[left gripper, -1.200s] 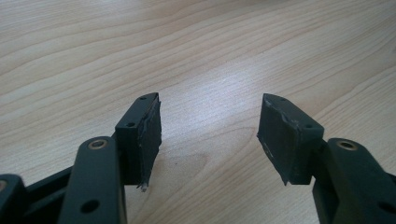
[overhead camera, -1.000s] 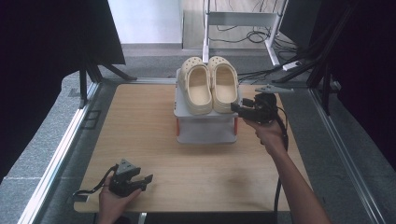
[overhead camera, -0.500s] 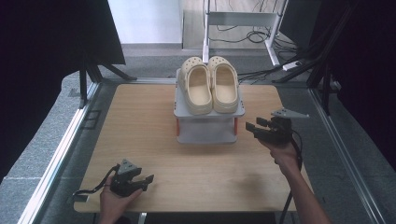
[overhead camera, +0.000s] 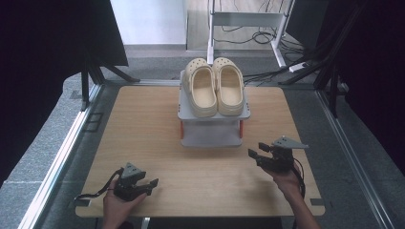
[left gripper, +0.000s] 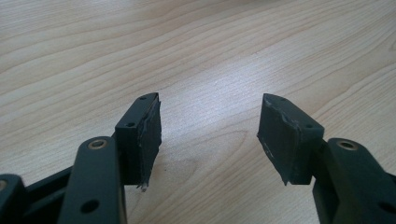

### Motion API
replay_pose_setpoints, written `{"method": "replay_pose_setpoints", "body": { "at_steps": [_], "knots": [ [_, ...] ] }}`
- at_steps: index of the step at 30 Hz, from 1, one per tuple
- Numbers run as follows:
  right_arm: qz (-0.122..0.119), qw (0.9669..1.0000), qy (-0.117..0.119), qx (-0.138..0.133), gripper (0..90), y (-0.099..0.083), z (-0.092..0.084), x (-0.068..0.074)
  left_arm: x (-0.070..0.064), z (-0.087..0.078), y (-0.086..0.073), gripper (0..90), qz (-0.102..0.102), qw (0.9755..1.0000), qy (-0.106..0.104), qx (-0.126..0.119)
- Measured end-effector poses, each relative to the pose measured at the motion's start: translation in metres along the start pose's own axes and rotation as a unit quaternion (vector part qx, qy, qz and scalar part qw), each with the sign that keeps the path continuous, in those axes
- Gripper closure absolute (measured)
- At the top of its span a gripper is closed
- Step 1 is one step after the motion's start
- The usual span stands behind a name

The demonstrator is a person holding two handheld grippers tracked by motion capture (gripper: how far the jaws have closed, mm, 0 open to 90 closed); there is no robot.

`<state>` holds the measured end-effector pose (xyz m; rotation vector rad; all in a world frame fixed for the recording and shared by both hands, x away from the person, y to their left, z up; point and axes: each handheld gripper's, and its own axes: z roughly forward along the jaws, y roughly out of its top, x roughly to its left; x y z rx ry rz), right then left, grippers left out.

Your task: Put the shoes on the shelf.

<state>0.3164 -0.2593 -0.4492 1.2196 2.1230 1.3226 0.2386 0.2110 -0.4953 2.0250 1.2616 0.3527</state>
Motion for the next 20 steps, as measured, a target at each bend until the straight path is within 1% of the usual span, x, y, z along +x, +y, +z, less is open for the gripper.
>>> {"method": "replay_pose_setpoints", "body": {
  "at_steps": [5, 20],
  "knots": [
    [0.004, 1.0, 0.004, 0.008, 43.7, -0.0086, 0.0043, -0.0009, -0.0006, 0.0002, 0.0006, 40.0, 0.001, 1.0, 0.0, 0.001],
    [0.005, 1.0, 0.004, 0.005, 42.6, -0.0108, 0.0033, -0.0014, -0.0005, 0.0, 0.0005, 39.7, 0.001, 1.0, 0.0, 0.0]
  ]
}}
